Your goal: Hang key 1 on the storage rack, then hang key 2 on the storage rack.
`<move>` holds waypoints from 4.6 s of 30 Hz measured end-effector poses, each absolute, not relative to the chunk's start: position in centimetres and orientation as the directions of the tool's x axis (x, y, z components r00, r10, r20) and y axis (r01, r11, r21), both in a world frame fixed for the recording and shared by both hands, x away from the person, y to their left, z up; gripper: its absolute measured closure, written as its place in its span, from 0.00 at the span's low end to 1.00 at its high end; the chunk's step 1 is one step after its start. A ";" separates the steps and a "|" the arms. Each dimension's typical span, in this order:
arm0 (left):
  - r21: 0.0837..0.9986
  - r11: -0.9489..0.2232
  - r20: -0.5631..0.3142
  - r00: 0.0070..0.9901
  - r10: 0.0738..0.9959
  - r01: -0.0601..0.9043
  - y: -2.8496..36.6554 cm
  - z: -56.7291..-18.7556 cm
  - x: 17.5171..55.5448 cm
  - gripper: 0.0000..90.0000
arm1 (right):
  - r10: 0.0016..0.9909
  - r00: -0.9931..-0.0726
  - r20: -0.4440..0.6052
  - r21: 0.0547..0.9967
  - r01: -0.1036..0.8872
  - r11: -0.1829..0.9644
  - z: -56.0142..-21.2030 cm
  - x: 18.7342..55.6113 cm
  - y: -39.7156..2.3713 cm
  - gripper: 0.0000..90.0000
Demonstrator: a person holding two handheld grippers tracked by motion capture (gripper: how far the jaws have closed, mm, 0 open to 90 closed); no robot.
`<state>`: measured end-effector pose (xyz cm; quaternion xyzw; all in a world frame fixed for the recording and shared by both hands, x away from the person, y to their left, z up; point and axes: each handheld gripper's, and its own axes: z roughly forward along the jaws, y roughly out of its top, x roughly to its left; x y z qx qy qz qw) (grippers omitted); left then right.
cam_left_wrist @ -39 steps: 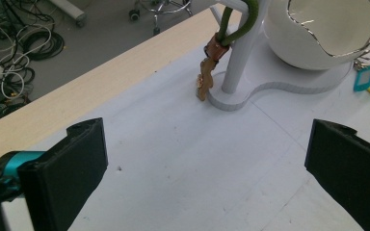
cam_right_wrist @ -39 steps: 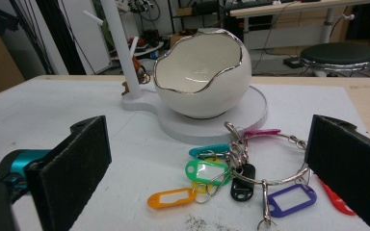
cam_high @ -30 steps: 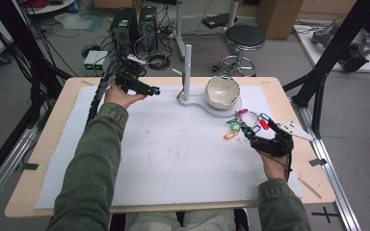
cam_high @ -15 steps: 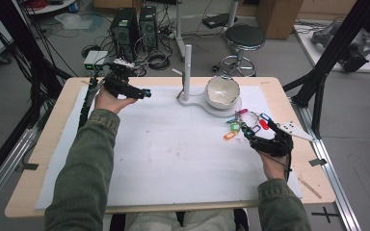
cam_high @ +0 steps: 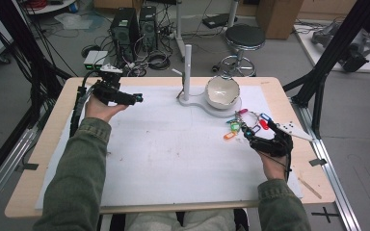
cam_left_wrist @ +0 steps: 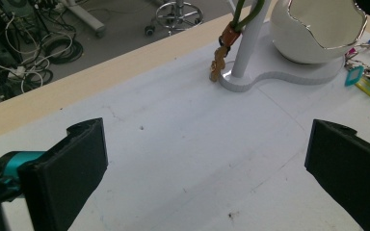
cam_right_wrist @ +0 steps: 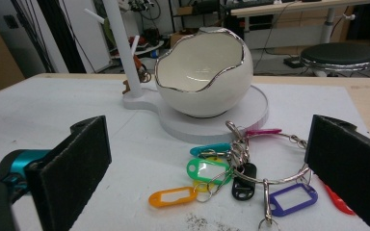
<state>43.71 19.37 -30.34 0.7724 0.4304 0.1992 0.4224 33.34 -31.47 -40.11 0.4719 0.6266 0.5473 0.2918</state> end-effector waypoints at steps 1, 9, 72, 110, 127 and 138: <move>0.826 -0.272 -0.055 0.550 0.833 0.494 19.4 -30.5 43.5 0.02 | 0.911 -0.385 0.151 0.961 0.272 -0.045 -40.1 33.3 -31.5 0.01; 0.825 -0.253 -0.065 0.530 0.845 0.505 20.4 -31.9 42.3 0.02 | 0.911 -0.385 0.147 0.962 0.270 -0.042 -40.1 33.3 -31.4 0.01; 0.908 -0.067 -0.097 0.363 0.927 0.414 27.9 -38.9 32.0 0.02 | 0.912 -0.387 0.138 0.959 0.281 -0.026 -40.3 33.2 -31.3 0.01; 0.911 -0.031 -0.112 0.318 0.942 0.412 29.5 -41.3 30.4 0.02 | 0.905 -0.422 0.047 0.877 0.451 0.165 -39.9 37.5 -30.4 0.01; 0.912 -0.017 -0.123 0.314 0.942 0.409 29.8 -41.4 30.5 0.02 | 0.899 -0.437 -0.006 0.808 0.527 0.262 -38.9 41.1 -30.3 0.01; 0.909 -0.021 -0.123 0.315 0.941 0.417 29.7 -41.4 30.7 0.02 | 0.889 -0.458 0.010 0.772 0.569 0.284 -40.1 42.5 -29.8 0.01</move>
